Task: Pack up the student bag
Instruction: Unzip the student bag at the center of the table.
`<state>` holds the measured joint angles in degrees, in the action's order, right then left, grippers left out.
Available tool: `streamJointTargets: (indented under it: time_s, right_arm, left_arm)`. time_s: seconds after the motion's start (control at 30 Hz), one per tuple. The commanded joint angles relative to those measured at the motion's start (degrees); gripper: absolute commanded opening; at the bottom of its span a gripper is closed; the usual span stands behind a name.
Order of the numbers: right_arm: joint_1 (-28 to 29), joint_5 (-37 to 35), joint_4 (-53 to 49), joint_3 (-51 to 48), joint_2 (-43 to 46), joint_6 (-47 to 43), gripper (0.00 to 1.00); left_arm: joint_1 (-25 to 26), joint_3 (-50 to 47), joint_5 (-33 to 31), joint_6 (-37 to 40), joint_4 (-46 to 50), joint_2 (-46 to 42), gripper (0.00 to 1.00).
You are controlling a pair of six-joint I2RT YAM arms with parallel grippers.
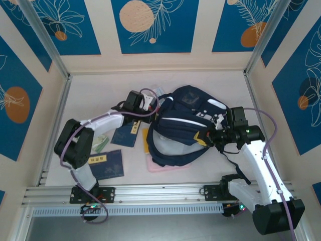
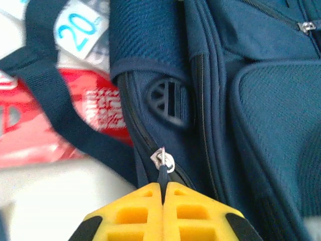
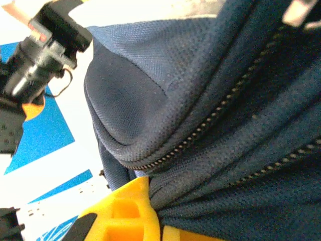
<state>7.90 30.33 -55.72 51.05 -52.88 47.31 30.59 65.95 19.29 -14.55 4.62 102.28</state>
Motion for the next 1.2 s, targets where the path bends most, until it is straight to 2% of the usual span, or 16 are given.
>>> streamJointTargets:
  time_s: [0.0, 0.13, 0.23, 0.33, 0.37, 0.43, 0.5, 0.6, 0.73, 0.8, 0.87, 1.0, 1.17]
  right_arm:
    - [1.31, 10.57, -1.20, 2.53, 0.15, -4.72, 0.00]
    - [1.30, 11.32, 1.13, 1.55, -0.99, -3.18, 0.00]
    - [1.84, 9.49, 3.45, 0.51, -0.80, -1.18, 0.00]
    - [3.55, 7.01, 7.32, -1.78, -0.25, 1.63, 0.00]
    - [4.97, 6.45, 9.16, -2.49, -0.36, 2.46, 0.07]
    - [9.37, 1.99, 8.87, -2.24, -1.73, 0.64, 0.34]
    - [14.51, -3.72, 4.47, 0.32, -5.12, -4.66, 0.51]
    - [21.62, -14.57, -4.07, 6.91, -10.61, -12.79, 0.64]
    - [24.86, -26.24, -7.55, 12.15, -12.38, -17.93, 0.78]
    - [26.12, -31.87, -7.73, 14.99, -14.74, -20.37, 0.80]
    - [28.77, -38.29, -5.73, 16.67, -17.89, -26.14, 0.79]
    - [34.72, -44.60, 5.06, 12.20, -21.69, -46.87, 0.86]
    - [34.33, -43.71, 13.38, 11.00, -29.07, -56.88, 0.97]
  left_arm:
    - [-0.48, 5.73, 7.60, -1.12, -6.73, 5.14, 0.00]
    - [-2.07, 6.89, 4.93, -6.48, -9.98, 5.74, 0.01]
    - [-2.93, 8.27, 0.94, -6.83, -4.81, 3.00, 0.25]
    - [-3.17, 9.88, -3.96, -6.86, 4.74, -0.73, 0.41]
    - [-3.19, 9.78, -4.67, -7.54, 6.71, -2.27, 0.44]
    - [-3.21, 8.17, -6.13, -8.72, 10.05, -5.51, 0.47]
    - [-3.17, 5.89, -8.93, -10.47, 13.36, -9.13, 0.50]
    - [-3.18, 1.69, -11.54, -13.02, 16.30, -15.04, 0.50]
    - [-3.22, -1.70, -14.63, -16.53, 22.04, -21.80, 0.50]
    - [-3.22, -2.73, -14.50, -17.57, 24.51, -24.24, 0.51]
    - [-3.17, -4.29, -13.62, -18.88, 26.70, -26.94, 0.51]
    - [-2.82, -7.54, -12.07, -20.68, 30.36, -32.54, 0.52]
    - [-2.82, -10.59, -11.82, -20.79, 36.52, -38.34, 0.53]
